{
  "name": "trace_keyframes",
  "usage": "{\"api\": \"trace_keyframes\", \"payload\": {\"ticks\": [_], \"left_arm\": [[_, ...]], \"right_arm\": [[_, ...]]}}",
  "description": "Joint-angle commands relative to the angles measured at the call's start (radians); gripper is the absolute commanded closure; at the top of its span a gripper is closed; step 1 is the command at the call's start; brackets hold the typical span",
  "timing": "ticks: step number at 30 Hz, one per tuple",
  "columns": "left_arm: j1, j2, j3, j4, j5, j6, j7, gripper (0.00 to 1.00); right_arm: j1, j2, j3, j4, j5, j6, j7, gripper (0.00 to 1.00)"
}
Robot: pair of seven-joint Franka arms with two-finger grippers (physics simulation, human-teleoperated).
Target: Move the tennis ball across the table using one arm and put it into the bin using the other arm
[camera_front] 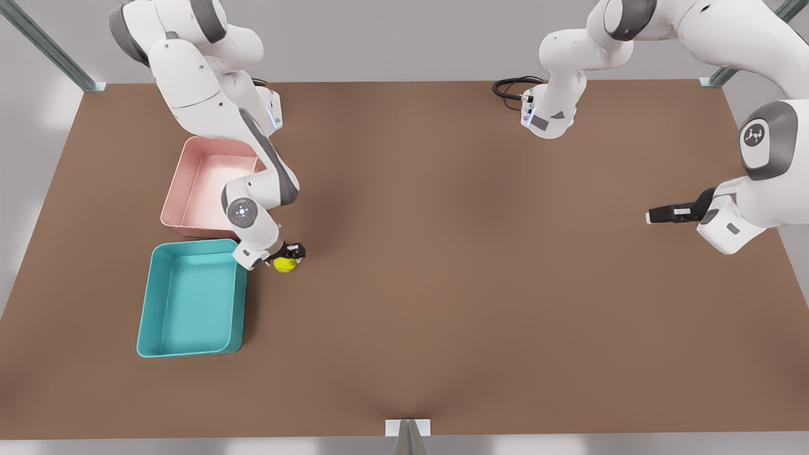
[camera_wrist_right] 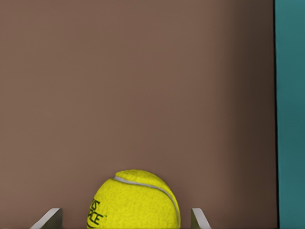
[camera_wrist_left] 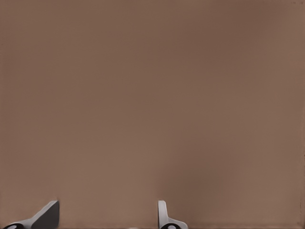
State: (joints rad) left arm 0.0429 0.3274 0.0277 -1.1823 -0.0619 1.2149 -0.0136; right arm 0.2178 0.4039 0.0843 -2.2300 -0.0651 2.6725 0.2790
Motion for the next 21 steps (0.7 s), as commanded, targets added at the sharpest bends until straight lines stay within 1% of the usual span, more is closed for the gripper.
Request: {"api": "trace_keyframes", "payload": {"ticks": [1,19,20,21], "left_arm": [[0.0,0.001,0.0,0.0,-0.007,-0.026,-0.052,0.0],[0.005,0.001,-0.002,-0.019,-0.006,-0.04,-0.052,0.0],[0.003,0.001,-0.002,-0.019,-0.006,-0.038,-0.051,0.0],[0.003,0.001,-0.002,-0.019,-0.006,-0.04,-0.051,0.0]], "right_arm": [[0.0,0.013,0.0,0.001,0.001,0.05,0.039,0.0],[0.0,0.081,0.0,-0.003,0.001,0.106,0.039,0.0],[0.0,0.082,0.0,-0.003,0.001,0.106,0.039,0.0],[0.0,0.081,0.0,-0.003,0.001,0.106,0.037,0.03]]}}
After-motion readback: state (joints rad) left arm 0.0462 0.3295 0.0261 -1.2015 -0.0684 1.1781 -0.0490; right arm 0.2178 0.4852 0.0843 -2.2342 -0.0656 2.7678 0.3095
